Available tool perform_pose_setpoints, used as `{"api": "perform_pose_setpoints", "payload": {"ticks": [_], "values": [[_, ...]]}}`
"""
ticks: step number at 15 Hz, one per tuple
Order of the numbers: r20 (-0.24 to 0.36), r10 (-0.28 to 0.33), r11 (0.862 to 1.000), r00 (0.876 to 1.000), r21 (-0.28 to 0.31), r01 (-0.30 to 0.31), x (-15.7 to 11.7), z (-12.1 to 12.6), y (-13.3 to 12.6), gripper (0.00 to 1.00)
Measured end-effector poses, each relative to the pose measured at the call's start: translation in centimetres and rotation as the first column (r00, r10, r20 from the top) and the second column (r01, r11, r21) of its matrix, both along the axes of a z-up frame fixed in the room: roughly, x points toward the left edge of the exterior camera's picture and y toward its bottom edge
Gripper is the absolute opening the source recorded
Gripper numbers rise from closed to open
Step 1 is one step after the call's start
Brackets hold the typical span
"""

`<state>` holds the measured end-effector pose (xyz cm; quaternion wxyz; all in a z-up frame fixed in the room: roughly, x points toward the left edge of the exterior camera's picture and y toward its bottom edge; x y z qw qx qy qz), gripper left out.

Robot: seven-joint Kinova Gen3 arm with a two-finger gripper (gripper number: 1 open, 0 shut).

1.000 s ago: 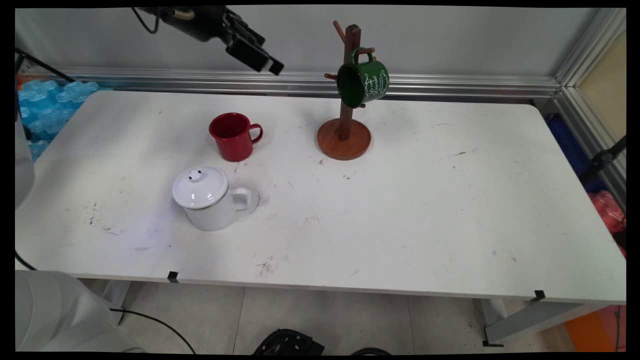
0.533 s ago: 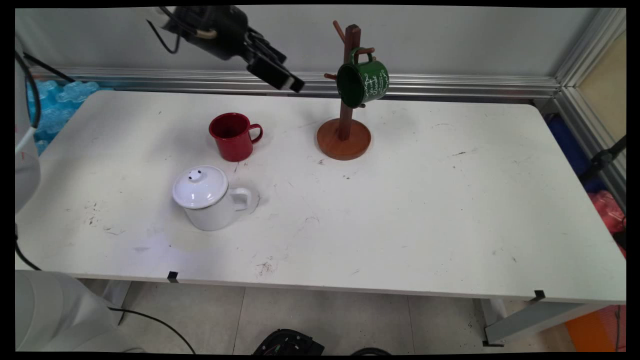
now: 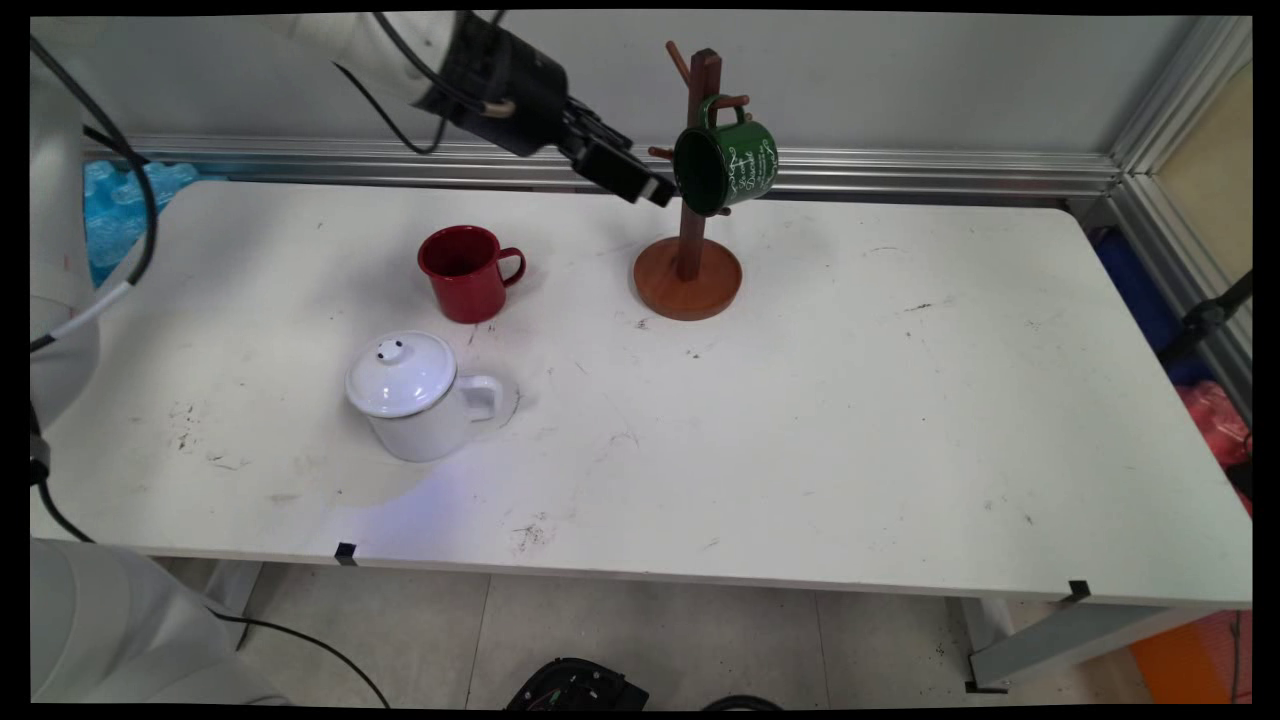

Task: Pick up the green mug from the rack

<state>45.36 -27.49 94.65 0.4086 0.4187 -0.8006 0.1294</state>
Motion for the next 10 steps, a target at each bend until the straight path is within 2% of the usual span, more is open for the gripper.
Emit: {"api": "perform_pose_setpoints", "payload": {"ticks": [10], "values": [[-0.086, 0.047, 0.999, 0.995, -0.009, -0.048, -2.7, -3.8, -2.5, 1.00]]}}
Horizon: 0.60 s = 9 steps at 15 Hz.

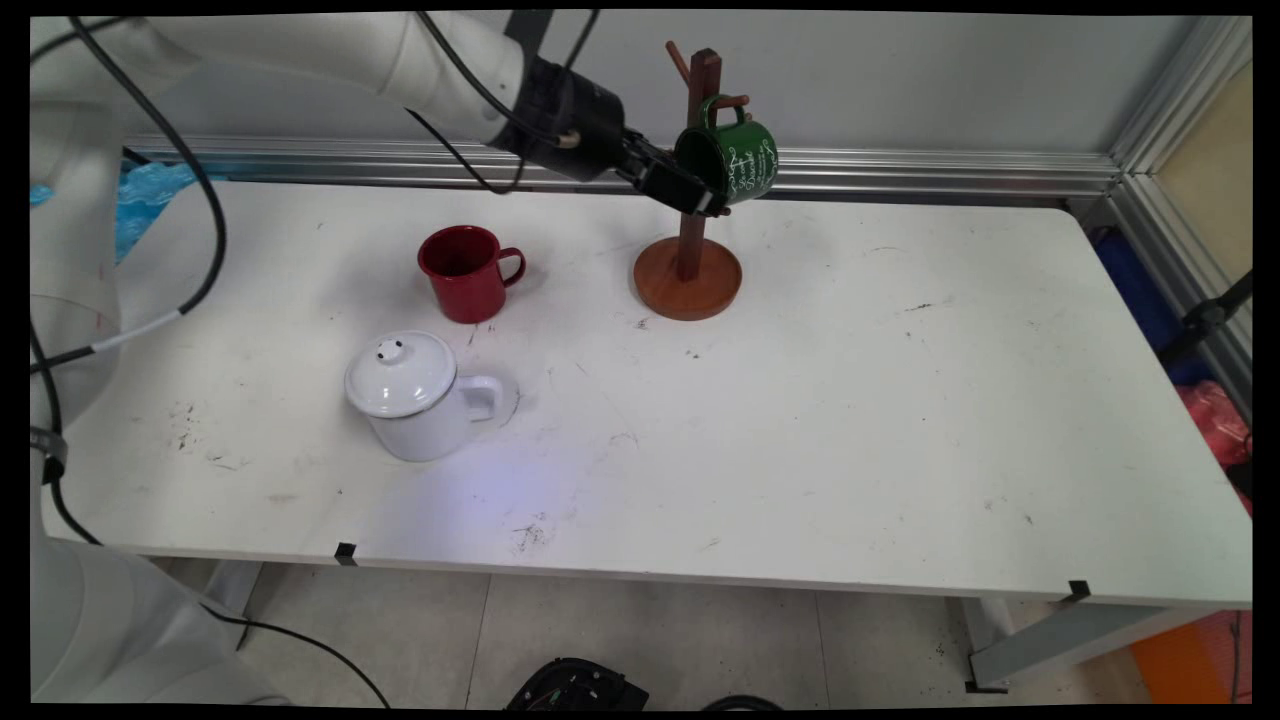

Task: Pick up the green mug from the rack

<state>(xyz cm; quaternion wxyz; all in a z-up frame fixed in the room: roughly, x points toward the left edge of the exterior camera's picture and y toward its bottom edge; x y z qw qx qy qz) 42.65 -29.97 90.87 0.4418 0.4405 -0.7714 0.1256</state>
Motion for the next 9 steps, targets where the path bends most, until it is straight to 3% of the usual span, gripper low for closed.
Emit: {"api": "perform_pose_setpoints", "payload": {"ticks": [9], "values": [[-0.082, 0.051, 0.999, 0.995, -0.005, -0.051, -2.1, -3.0, -2.0, 1.00]]}}
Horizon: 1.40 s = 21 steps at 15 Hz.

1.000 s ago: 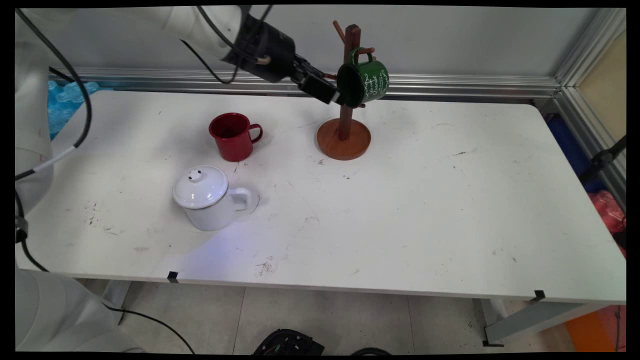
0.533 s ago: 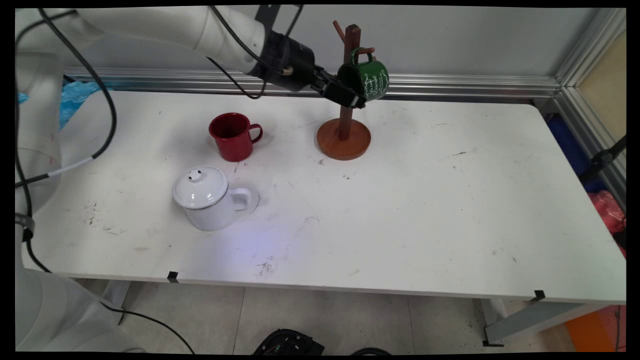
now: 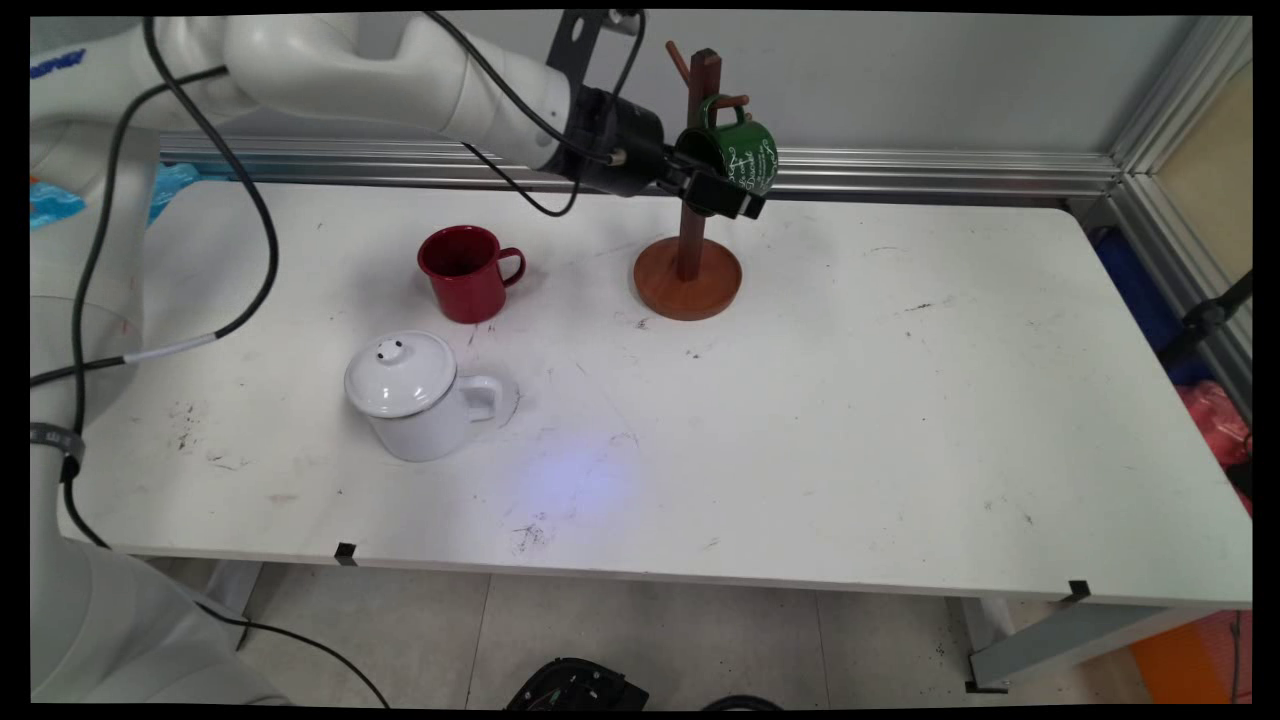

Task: Pick up the green mug from the rack, then place the picked object on the table

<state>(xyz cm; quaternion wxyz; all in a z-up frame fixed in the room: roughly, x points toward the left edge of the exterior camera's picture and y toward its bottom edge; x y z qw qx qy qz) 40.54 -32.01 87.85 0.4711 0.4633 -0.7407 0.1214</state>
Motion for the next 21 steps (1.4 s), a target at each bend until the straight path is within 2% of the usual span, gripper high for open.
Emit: {"api": "perform_pose_setpoints", "payload": {"ticks": [6, 7, 17, 21], "values": [[-0.026, 0.027, 1.000, 0.999, -0.014, -0.027, -0.7, -0.9, -0.7, 1.00], [-0.030, 0.031, 0.999, 0.999, -0.017, -0.032, -0.7, -0.9, -0.8, 0.00], [-0.043, 0.061, 0.998, 0.997, -0.030, -0.062, -0.8, -1.6, -1.2, 0.00], [-0.052, 0.049, 0.998, 0.997, -0.029, -0.051, -1.1, -1.2, -0.8, 0.00]]}}
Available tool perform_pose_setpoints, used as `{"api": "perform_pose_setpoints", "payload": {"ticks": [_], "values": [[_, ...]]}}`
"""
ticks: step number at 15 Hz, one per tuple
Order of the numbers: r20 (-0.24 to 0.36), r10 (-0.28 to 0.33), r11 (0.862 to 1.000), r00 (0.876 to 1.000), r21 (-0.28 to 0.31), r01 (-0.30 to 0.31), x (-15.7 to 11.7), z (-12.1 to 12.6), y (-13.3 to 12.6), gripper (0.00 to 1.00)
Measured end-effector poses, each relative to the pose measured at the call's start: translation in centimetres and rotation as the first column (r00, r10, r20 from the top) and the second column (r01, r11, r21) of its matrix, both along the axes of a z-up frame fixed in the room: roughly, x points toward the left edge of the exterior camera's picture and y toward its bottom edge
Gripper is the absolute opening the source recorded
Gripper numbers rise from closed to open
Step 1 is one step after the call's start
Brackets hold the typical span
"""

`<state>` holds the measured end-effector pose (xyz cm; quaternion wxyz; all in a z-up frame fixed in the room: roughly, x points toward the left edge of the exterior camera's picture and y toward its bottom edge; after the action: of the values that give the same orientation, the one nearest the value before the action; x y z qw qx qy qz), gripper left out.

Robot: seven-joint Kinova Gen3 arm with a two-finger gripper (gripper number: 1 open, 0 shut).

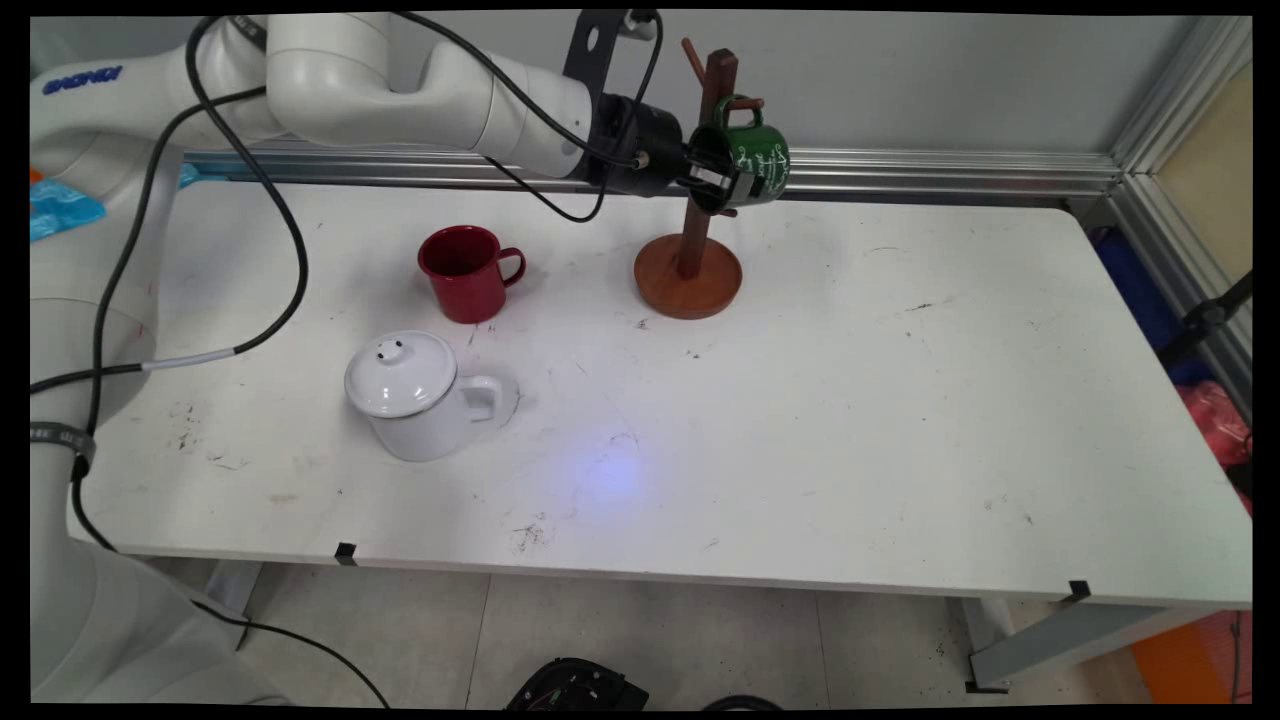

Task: Place the picked object on the table

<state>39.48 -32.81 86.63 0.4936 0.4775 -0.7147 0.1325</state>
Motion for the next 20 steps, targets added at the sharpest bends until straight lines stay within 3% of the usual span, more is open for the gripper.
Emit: {"api": "perform_pose_setpoints", "payload": {"ticks": [15, 20], "values": [[-0.053, -0.076, 0.997, 0.996, 0.007, 0.076, -1.6, 4.6, 2.7, 0.00], [-0.034, -0.099, 0.995, 0.994, 0.026, 0.100, -1.8, 5.8, 4.1, 0.00]]}}
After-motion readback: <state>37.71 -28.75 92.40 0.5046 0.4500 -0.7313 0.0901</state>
